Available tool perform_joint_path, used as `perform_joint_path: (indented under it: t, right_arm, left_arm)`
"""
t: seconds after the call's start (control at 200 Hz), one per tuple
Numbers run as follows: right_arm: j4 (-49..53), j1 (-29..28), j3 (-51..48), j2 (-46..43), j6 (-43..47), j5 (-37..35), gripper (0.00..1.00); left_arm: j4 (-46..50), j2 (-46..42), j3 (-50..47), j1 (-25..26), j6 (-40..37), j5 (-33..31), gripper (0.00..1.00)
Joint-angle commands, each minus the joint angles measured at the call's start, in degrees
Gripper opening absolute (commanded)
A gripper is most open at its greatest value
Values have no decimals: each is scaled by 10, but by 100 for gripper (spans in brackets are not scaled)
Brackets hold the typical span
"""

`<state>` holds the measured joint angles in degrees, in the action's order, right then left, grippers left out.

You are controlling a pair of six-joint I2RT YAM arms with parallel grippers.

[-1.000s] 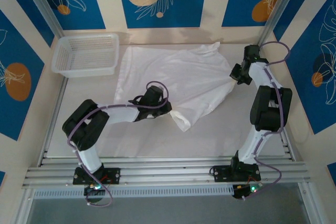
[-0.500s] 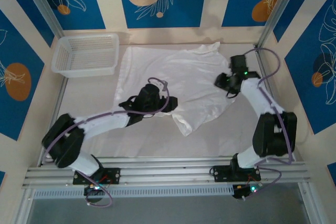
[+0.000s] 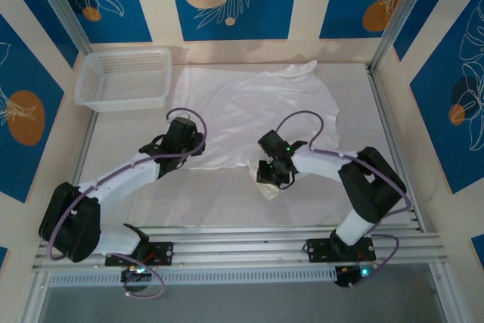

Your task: Fold the inside-out t-shirt

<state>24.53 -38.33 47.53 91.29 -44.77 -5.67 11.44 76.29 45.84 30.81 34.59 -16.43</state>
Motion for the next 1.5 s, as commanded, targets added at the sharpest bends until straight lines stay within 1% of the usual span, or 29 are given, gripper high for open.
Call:
perform_joint_path:
  t: [0.0,0.04,0.115,0.2,0.23,0.26,0.385,0.48,0.545,0.6,0.68,0.73,0.765,0.805,0.85,0.905,0.96,1.015,1.11,1.145,1.185,1.285,1.345,1.435,1.495]
  right_arm:
    - [54,-6,-66,-72,-92,-48,24]
    - [56,-7,-97,-106,-114,-48,24]
    - [57,-6,-163,-164,-149,-28,25]
    - [74,-2,-225,-216,-187,-13,25]
    - [59,2,-245,-232,-175,16,26]
    - [53,4,-262,-251,-182,32,27]
    - [60,7,-308,-352,-238,34,27]
    - [105,24,-313,-451,-270,16,28]
    - [162,46,-300,-518,-265,-2,30]
    - [179,84,-303,-567,-256,20,31]
    - [215,145,-288,-593,-230,58,31]
    - [237,172,-269,-604,-208,66,33]
    - [247,179,-256,-607,-196,61,33]
    - [261,181,-238,-599,-179,36,35]
    - [282,181,-221,-570,-166,4,38]
    - [286,178,-205,-515,-146,-5,43]
    - [268,164,-200,-460,-142,-10,48]
    - [260,145,-191,-421,-158,-38,53]
    - [222,134,-180,-393,-173,-71,66]
    - [204,138,-185,-389,-180,-87,68]
    - [181,155,-194,-386,-186,-92,68]
    - [141,220,-214,-388,-204,-67,64]
    - [133,244,-214,-393,-189,-73,59]
    - [132,276,-200,-381,-157,-88,46]
    - [135,300,-183,-356,-137,-90,45]
  left_arm:
    - [10,3,-17,-21,29,2,53]
    - [4,10,-21,-31,35,7,53]
    - [-9,32,-29,-54,45,23,53]
    - [-21,61,-36,-87,58,62,53]
    - [-30,67,-41,-95,61,74,53]
    - [-35,72,-44,-101,64,83,53]
    - [-32,81,-43,-107,70,80,53]
    - [-16,82,-43,-112,75,61,53]
    - [-12,80,-47,-122,78,54,53]
    - [-9,82,-49,-134,77,60,53]
    - [-13,80,-53,-147,74,77,53]
    - [-25,75,-59,-150,70,89,53]
    - [-36,68,-66,-150,67,100,54]
    - [-49,60,-73,-150,65,108,54]
    - [-63,47,-83,-150,62,114,54]
    - [-77,30,-94,-150,55,114,54]
    - [-76,14,-97,-150,44,109,55]
    - [-66,2,-95,-150,36,98,55]
    - [-46,-12,-91,-150,22,87,55]
    - [-44,-16,-91,-150,22,84,55]
    - [-45,-21,-95,-150,23,82,55]
    - [-44,-29,-98,-150,24,78,55]
    - [-43,-33,-97,-149,21,80,55]
    - [-43,-36,-96,-149,19,79,55]
    - [-41,-39,-96,-150,18,79,55]
